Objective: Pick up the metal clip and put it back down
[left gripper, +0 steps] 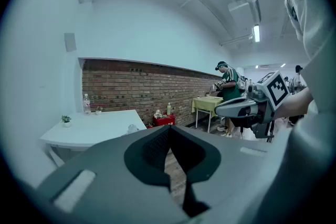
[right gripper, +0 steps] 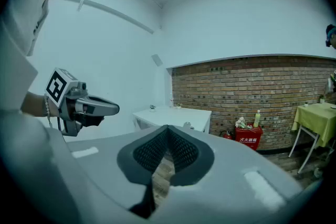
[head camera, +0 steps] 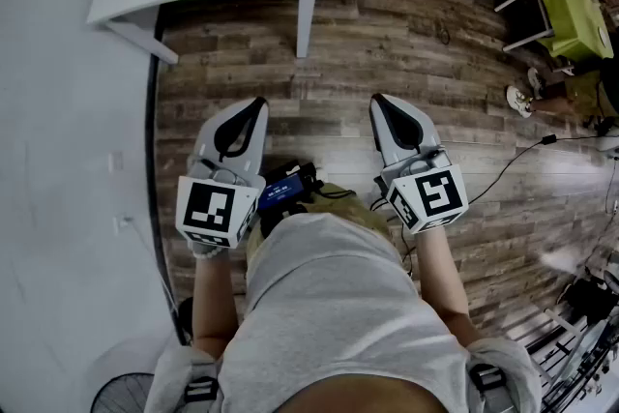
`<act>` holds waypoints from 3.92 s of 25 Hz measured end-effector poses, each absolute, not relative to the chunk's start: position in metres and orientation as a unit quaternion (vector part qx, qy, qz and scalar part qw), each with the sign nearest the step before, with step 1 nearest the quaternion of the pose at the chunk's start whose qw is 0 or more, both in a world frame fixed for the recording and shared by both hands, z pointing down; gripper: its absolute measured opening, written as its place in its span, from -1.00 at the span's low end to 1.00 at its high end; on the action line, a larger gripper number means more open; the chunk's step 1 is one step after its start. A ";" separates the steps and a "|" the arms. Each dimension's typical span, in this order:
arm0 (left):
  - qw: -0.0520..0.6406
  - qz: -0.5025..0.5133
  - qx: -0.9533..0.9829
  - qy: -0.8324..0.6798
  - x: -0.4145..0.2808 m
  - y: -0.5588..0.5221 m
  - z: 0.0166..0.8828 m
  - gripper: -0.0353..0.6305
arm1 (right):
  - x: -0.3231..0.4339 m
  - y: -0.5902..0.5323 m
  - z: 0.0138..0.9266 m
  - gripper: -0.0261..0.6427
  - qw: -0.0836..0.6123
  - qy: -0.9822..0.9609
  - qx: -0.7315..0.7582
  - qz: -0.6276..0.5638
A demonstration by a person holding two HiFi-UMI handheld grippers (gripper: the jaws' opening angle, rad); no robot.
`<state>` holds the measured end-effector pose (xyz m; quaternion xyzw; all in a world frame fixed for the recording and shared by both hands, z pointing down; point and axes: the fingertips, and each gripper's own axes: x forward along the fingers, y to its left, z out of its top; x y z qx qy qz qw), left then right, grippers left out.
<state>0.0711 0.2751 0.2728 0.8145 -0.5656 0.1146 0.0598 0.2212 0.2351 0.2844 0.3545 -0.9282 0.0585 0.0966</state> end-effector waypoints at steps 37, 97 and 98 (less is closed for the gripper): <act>0.079 0.094 0.812 -0.571 0.073 0.275 0.278 -0.56 | 0.207 0.232 0.283 -0.59 0.074 -0.939 0.326 0.083; 0.084 0.086 0.826 -0.551 -0.002 0.069 0.295 -0.54 | 0.125 0.046 0.305 -0.62 0.114 -0.937 0.323 0.074; 0.085 0.086 0.827 -0.549 -0.004 0.064 0.295 -0.54 | 0.121 0.042 0.304 -0.62 0.116 -0.936 0.322 0.076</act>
